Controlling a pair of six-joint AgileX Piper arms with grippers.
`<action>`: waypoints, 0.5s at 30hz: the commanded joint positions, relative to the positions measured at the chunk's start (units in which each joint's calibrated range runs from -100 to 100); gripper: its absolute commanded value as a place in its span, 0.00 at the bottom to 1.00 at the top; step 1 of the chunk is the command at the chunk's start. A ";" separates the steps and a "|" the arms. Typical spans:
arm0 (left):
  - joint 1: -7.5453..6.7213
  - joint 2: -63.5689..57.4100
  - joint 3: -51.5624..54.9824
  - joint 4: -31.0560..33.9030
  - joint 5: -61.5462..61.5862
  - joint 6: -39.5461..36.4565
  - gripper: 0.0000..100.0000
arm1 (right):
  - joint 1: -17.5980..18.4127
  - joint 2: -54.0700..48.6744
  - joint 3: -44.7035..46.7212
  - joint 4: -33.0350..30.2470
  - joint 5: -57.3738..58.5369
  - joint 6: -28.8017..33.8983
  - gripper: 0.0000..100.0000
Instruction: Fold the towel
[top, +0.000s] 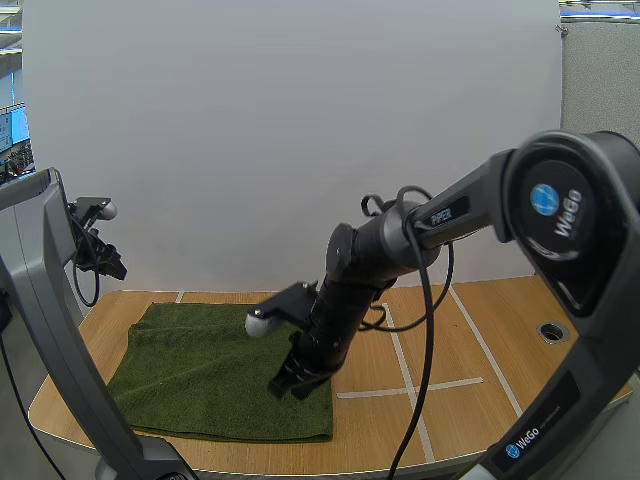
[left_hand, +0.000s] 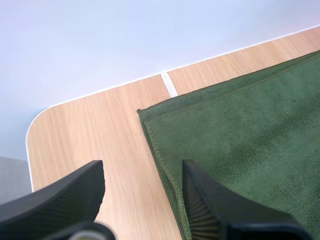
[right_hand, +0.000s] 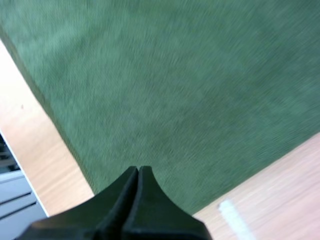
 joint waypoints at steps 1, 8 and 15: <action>1.94 -6.50 -0.55 -1.19 0.96 -1.25 0.77 | 0.04 -6.59 -6.35 -2.10 -1.68 3.73 0.00; 2.20 -9.39 0.07 -1.19 0.96 -1.46 0.77 | -3.44 -5.39 -12.79 -6.01 -14.94 10.72 0.00; 2.20 -10.24 0.07 -1.19 0.96 -1.88 0.77 | -8.95 1.25 -16.28 1.56 -13.98 9.27 0.36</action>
